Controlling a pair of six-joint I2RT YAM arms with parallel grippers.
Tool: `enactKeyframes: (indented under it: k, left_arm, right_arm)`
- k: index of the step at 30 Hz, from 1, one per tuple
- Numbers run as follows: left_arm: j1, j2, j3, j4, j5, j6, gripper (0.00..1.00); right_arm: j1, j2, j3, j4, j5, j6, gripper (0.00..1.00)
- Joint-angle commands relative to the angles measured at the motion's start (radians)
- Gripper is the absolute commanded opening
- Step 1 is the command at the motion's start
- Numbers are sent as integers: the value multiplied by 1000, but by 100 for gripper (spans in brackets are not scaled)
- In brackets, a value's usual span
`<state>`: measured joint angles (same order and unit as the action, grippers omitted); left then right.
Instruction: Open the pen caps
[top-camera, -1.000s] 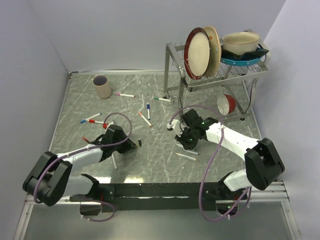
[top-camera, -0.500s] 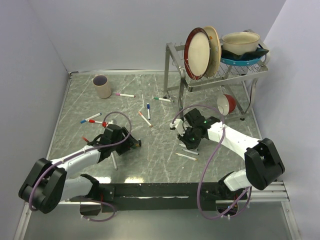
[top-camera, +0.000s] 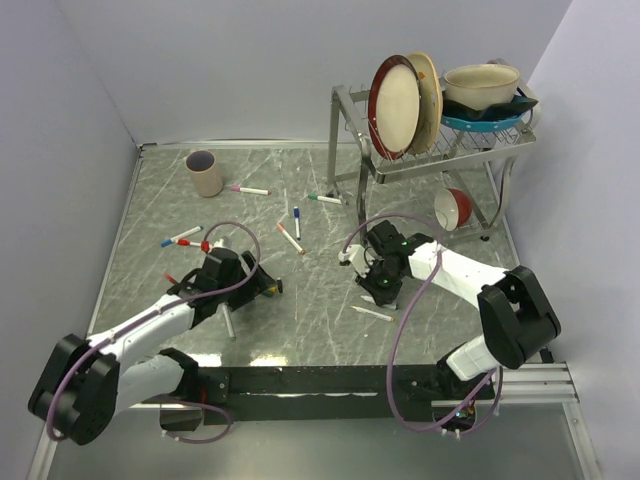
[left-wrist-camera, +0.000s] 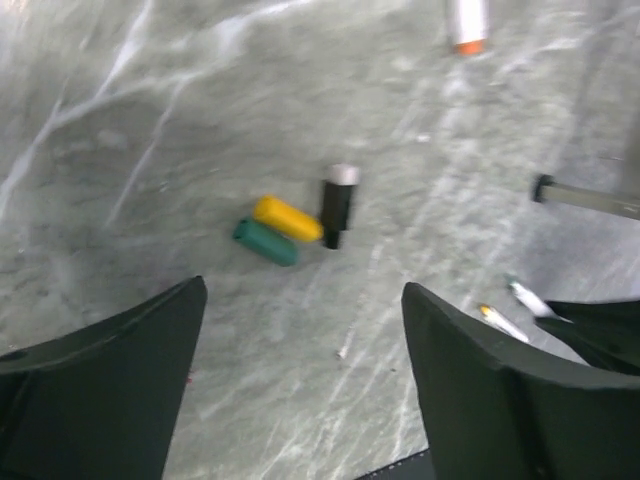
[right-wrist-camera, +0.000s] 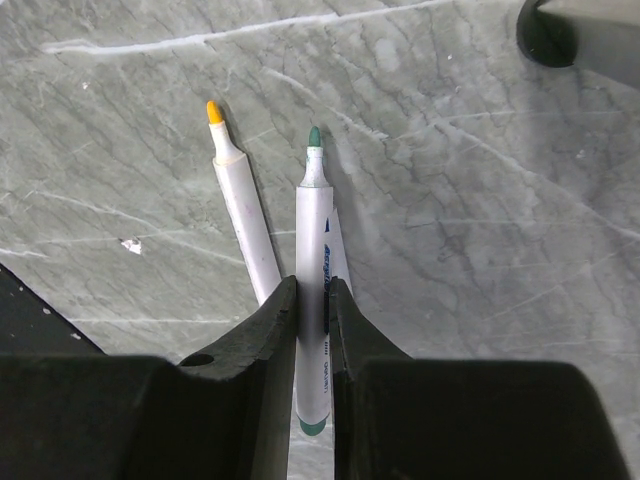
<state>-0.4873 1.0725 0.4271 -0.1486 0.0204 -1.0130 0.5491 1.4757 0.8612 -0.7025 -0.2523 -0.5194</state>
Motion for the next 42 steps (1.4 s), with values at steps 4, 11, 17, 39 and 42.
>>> enactKeyframes:
  k: [4, 11, 17, 39, 42]
  left_arm:
    - [4, -101, 85, -11, -17, 82, 93]
    - [9, -36, 119, 49, -17, 102, 95]
    - [19, 179, 263, 90, -57, 79, 88]
    - [15, 1011, 1222, -625, -336, -47, 41]
    - [12, 1041, 1251, -634, -324, -35, 41]
  right_arm:
    - [-5, 15, 2, -26, -13, -19, 29]
    - [-3, -6, 4, -28, -13, -22, 39]
    - [-5, -58, 13, -25, -5, -24, 43]
    - [-3, -302, 7, -22, -65, -59, 50]
    - [2, -302, 6, -23, -74, -60, 50]
